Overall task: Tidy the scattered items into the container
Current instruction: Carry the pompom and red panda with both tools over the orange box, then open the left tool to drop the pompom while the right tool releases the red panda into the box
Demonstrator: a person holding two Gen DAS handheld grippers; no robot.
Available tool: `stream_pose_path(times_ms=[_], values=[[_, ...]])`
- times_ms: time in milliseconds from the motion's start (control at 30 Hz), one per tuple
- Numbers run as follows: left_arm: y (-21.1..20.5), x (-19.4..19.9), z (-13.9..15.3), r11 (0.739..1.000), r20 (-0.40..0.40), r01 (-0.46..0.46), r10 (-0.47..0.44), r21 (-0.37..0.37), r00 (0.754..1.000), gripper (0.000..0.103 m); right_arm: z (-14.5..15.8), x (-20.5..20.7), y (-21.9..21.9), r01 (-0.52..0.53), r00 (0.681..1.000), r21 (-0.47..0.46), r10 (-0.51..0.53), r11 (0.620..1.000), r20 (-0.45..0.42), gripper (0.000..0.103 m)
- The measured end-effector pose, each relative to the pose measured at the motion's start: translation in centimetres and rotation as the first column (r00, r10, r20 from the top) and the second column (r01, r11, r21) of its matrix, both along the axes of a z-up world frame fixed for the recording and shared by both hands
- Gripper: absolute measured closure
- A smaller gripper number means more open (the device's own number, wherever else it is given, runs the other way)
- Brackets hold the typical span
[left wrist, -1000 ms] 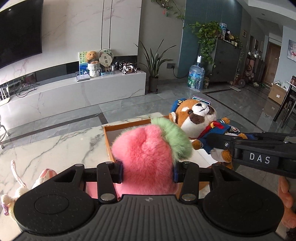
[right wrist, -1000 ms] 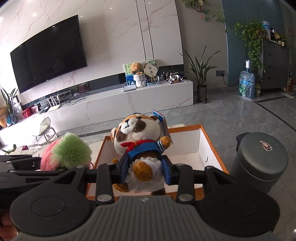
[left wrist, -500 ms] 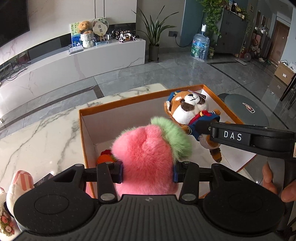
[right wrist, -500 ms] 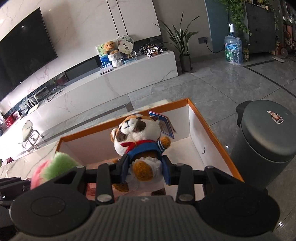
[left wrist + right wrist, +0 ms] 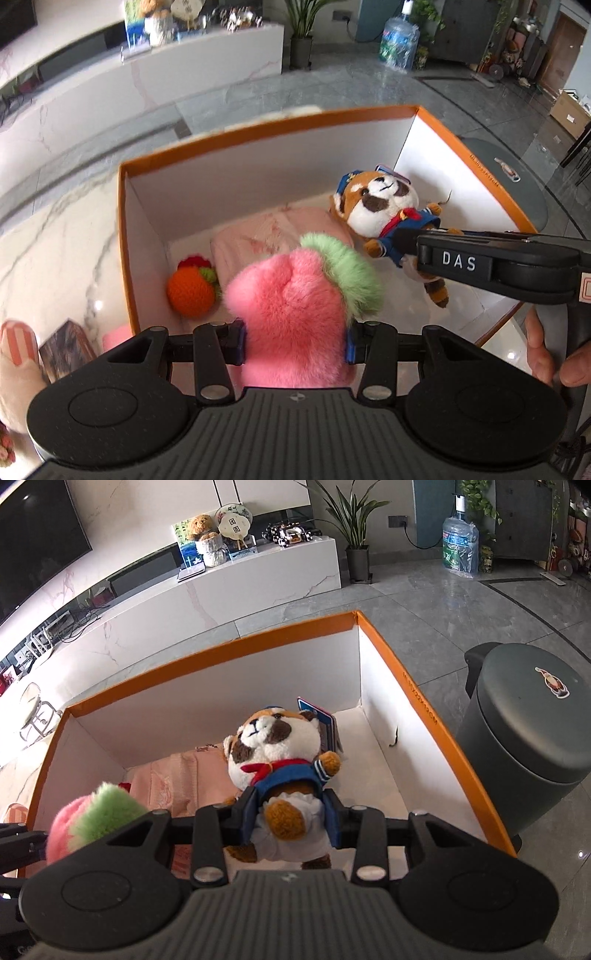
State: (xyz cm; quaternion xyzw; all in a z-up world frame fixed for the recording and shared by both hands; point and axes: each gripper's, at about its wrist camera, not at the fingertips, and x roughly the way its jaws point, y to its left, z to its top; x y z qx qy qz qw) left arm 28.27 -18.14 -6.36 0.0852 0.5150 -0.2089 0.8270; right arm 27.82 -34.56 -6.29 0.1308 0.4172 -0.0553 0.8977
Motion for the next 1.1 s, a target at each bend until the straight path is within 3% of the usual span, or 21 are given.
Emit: stream_pose_path(times_ms=[400, 867, 1100], values=[[-2.0, 1.4, -1.2, 0.988, -0.109, 0.028, -0.011, 0.150, 0.994, 0.050, -0.5, 0.1, -0.2, 0.021, 1.000, 0.020, -0.021, 1.000, -0.017, 0.062], [-2.9, 1.0, -1.9, 0.975, -0.042, -0.011, 0.021, 0.222, 0.999, 0.048, -0.7, -0.4, 0.5, -0.013, 1.000, -0.016, 0.013, 1.000, -0.028, 0.062], [-3.1, 1.2, -2.0, 0.975, -0.040, -0.015, 0.024, 0.222, 0.999, 0.045, -0.9, -0.4, 0.7, -0.019, 0.999, -0.027, 0.018, 0.999, -0.038, 0.060]])
